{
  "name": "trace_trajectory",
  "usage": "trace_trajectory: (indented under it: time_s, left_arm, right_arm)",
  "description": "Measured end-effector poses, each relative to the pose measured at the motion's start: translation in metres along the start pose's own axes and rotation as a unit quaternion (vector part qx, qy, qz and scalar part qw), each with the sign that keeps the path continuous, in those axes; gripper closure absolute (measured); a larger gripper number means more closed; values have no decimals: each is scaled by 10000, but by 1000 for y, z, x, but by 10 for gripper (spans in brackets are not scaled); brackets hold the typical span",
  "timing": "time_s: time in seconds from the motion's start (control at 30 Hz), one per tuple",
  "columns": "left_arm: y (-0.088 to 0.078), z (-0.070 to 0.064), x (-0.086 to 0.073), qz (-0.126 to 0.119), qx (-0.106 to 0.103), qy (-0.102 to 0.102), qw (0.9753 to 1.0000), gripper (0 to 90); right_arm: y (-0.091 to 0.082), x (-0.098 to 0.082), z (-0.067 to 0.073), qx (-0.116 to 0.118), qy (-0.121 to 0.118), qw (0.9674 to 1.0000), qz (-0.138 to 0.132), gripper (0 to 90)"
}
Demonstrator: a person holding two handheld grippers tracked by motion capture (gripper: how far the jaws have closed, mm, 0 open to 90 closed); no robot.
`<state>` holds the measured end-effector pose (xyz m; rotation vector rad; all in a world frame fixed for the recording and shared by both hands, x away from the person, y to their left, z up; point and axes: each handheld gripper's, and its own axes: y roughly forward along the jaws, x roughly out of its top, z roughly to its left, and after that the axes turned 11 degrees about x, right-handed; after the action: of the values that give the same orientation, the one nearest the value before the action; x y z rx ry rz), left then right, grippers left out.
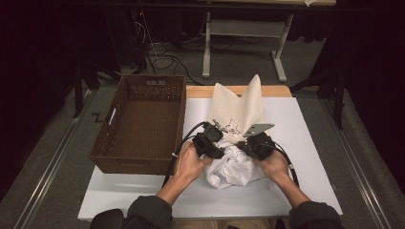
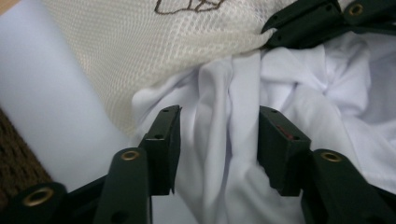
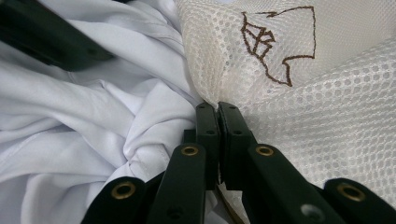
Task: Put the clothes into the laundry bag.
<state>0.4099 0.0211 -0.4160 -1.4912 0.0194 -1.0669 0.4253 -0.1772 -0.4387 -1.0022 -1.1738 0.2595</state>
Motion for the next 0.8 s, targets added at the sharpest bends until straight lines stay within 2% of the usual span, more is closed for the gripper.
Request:
trace_trajectory:
  time_s: [0.1,0.13,0.27,0.37,0.43,0.5,0.57,0.63,0.7,0.8]
  left_arm:
    - [1,3,-6,39,-24,-136,9999,471]
    - [6,3,-8,114,-8,-107,9999,460]
    - [27,2,-12,318,224,-97,9992,419]
    - [36,1,-11,396,397,-79,9984,425]
    - [38,-1,-10,413,475,-99,9980,463]
    - [41,-1,-9,480,397,-230,9978,516]
    - [43,0,-9,500,353,-268,9978,589]
    - [44,2,-8,467,182,-363,9981,693]
    - [38,4,-8,292,43,-432,9986,772]
    - [20,-1,-9,-134,3,-261,9996,808]
  right_arm:
    - [0,0,-1,17,20,10000,20,890]
    - [1,0,-1,14,11,10000,22,890]
    - [2,0,-1,30,2,10000,17,889]
    - [3,1,-2,92,112,9999,-3,890]
    - [4,3,-2,96,125,9999,20,889]
    - [4,4,-3,103,101,9999,50,889]
    - [4,4,-4,119,117,9998,52,889]
    - [4,5,-4,110,134,9998,70,889]
    - [4,7,-4,90,137,9998,76,889]
    - [-3,13,-3,87,127,9999,24,889]
